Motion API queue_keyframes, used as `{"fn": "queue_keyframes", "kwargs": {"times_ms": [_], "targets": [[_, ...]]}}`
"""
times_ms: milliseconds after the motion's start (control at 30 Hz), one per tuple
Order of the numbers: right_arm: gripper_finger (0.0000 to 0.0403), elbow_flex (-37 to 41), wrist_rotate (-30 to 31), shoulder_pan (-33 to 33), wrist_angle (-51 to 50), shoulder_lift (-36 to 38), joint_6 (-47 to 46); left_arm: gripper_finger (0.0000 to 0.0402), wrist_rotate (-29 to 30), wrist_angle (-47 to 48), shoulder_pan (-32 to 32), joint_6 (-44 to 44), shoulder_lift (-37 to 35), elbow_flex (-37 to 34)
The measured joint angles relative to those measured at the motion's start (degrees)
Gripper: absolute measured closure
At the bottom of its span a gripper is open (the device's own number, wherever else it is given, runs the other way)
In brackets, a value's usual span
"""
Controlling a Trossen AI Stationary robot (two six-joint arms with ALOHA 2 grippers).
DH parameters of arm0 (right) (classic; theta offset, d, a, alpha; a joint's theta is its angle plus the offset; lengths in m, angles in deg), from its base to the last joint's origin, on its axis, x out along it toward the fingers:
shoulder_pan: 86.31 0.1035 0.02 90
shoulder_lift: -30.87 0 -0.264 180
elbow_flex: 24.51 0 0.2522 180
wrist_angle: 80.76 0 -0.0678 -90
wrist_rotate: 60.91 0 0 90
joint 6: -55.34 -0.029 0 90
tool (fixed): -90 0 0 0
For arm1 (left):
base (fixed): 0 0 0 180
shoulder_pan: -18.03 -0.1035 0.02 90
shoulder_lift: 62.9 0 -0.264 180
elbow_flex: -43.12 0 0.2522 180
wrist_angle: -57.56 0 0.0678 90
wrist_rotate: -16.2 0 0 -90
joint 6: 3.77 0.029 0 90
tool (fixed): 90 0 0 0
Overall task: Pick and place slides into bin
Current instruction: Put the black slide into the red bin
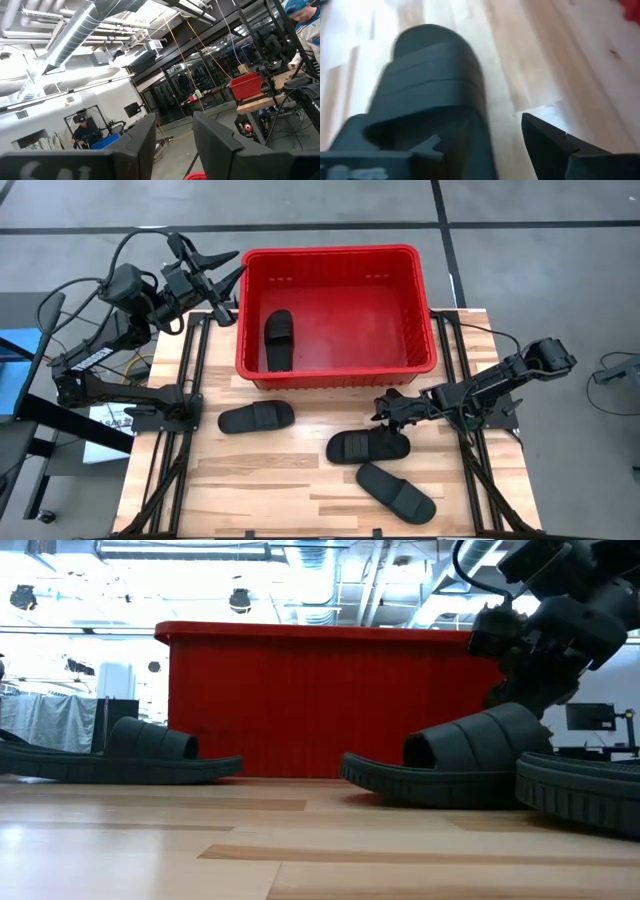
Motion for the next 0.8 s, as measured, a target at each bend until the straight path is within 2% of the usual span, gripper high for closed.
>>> {"fn": "queue_keyframes", "kwargs": {"times_ms": [133, 433, 700, 800], "targets": [[0.0227, 0.0, -2.4, 0.2, 0.5, 0.0, 0.1, 0.0281, 0.0, 0.0, 0.0, 0.0, 0.0, 0.0], [0.0231, 0.0, -2.4, 0.5, 2.3, -0.1, 1.7, 0.0281, 0.0, 0.0, 0.0, -0.1, 0.0, 0.0], [0.023, -1.3, -2.5, 0.5, 4.1, -6.0, 1.9, 0.0281, 0.0, 0.0, 0.0, -0.1, 0.0, 0.0], [0.0233, -3.5, -2.4, 0.5, 4.3, -8.8, 4.9, 0.0281, 0.0, 0.0, 0.0, -0.1, 0.0, 0.0]]}}
